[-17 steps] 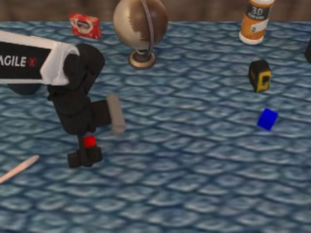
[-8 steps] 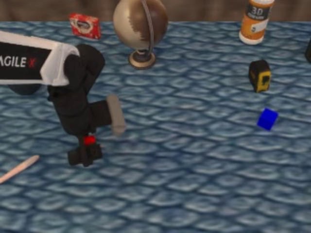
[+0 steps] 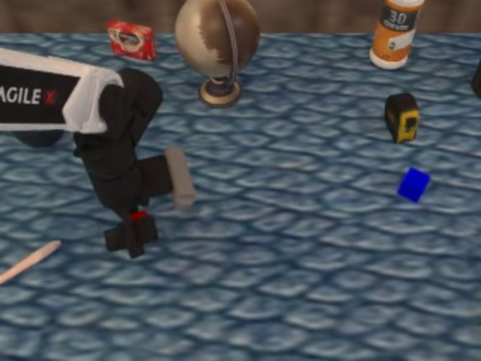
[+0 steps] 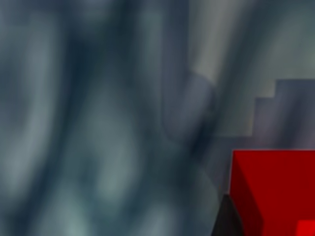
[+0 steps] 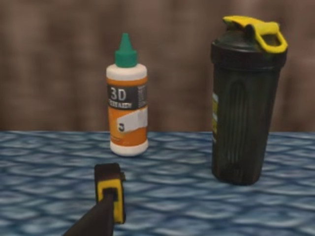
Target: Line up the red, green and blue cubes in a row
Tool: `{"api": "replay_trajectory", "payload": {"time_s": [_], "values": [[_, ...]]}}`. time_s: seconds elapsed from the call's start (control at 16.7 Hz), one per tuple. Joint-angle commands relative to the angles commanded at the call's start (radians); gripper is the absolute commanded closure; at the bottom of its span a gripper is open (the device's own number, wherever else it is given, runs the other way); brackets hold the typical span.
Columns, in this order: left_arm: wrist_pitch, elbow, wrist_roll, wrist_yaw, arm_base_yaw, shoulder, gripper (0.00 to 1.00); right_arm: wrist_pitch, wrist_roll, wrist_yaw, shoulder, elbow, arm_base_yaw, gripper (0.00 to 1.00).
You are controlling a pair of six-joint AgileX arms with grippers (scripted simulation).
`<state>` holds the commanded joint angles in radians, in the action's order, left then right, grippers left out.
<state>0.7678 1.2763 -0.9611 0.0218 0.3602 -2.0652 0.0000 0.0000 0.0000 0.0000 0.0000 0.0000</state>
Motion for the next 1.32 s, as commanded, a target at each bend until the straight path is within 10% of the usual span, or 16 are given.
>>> {"api": "replay_trajectory", "payload": {"time_s": [0.84, 1.32], "values": [[0.248, 0.139, 0.001, -0.001, -0.01, 0.106, 1.0, 0.0, 0.0, 0.0, 0.0, 0.0, 0.0, 0.0], [0.288, 0.111, -0.006, 0.001, 0.192, 0.178, 1.0, 0.0, 0.0, 0.0, 0.0, 0.0, 0.0, 0.0]]}}
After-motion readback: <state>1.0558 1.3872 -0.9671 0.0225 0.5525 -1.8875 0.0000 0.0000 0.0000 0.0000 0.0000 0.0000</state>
